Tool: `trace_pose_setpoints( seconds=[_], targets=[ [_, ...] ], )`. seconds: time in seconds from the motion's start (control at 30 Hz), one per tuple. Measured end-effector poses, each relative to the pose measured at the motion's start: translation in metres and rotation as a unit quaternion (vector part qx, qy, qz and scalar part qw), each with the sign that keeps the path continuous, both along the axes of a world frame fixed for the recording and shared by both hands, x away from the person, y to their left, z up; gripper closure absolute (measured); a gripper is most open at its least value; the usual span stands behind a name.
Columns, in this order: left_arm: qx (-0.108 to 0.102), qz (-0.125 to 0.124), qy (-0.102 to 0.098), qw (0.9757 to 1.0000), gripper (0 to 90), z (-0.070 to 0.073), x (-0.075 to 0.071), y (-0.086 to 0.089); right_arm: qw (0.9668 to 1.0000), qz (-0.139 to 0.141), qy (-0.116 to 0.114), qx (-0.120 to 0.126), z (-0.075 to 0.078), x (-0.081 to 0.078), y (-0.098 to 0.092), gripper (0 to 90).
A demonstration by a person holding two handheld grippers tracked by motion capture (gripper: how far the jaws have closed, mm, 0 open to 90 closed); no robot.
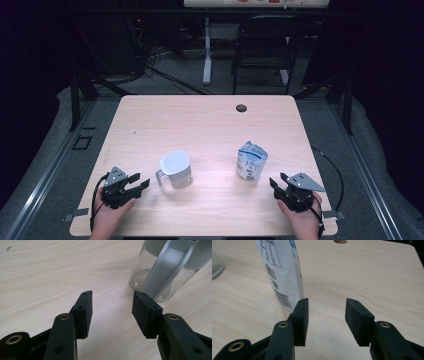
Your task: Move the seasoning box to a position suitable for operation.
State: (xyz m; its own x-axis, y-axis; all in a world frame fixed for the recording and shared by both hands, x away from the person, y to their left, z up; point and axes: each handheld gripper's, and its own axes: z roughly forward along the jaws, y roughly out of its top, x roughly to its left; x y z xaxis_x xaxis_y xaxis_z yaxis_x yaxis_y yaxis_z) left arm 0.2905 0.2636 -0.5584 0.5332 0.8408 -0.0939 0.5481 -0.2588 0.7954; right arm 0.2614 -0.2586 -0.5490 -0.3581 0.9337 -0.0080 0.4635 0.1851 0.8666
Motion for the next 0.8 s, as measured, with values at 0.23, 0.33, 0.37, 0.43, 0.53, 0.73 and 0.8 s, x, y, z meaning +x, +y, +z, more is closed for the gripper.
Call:
trace_pose_setpoints(
  seconds=[0.23,0.33,0.37,0.43,0.53,0.73,0.8],
  targets=[
    [-0.007,0.002,-0.003,1.0,51.1,0.0,0.0,-0.001,0.9999,0.002,0.012,-0.001,-0.005,0.002,0.0,56.2],
    [-0.011,-0.003,-0.01,0.9999,50.3,0.002,-0.004,-0.003,0.9998,0.003,0.018,-0.007,-0.005,0.001,0.0,55.6],
    [-0.012,-0.003,-0.014,0.9998,49.7,0.002,-0.005,-0.003,0.9999,0.003,0.015,-0.002,-0.005,0.0,0.0,55.4],
    [-0.014,-0.009,-0.013,0.9998,49.2,0.004,-0.007,-0.004,0.9999,0.004,0.013,-0.001,-0.004,0.0,0.0,54.9],
    [-0.015,-0.022,-0.013,0.9996,48.3,0.005,-0.008,-0.007,0.9999,-0.003,0.01,-0.003,-0.004,0.001,0.0,54.4],
    [-0.02,-0.027,-0.022,0.9992,51.4,0.007,-0.01,-0.013,0.9998,-0.015,0.014,0.0,-0.006,0.0,-0.003,52.3],
    [-0.018,-0.03,-0.023,0.9991,51.3,0.007,-0.009,-0.018,0.9997,-0.018,0.013,0.0,-0.006,-0.002,-0.005,51.6]
  ],
)
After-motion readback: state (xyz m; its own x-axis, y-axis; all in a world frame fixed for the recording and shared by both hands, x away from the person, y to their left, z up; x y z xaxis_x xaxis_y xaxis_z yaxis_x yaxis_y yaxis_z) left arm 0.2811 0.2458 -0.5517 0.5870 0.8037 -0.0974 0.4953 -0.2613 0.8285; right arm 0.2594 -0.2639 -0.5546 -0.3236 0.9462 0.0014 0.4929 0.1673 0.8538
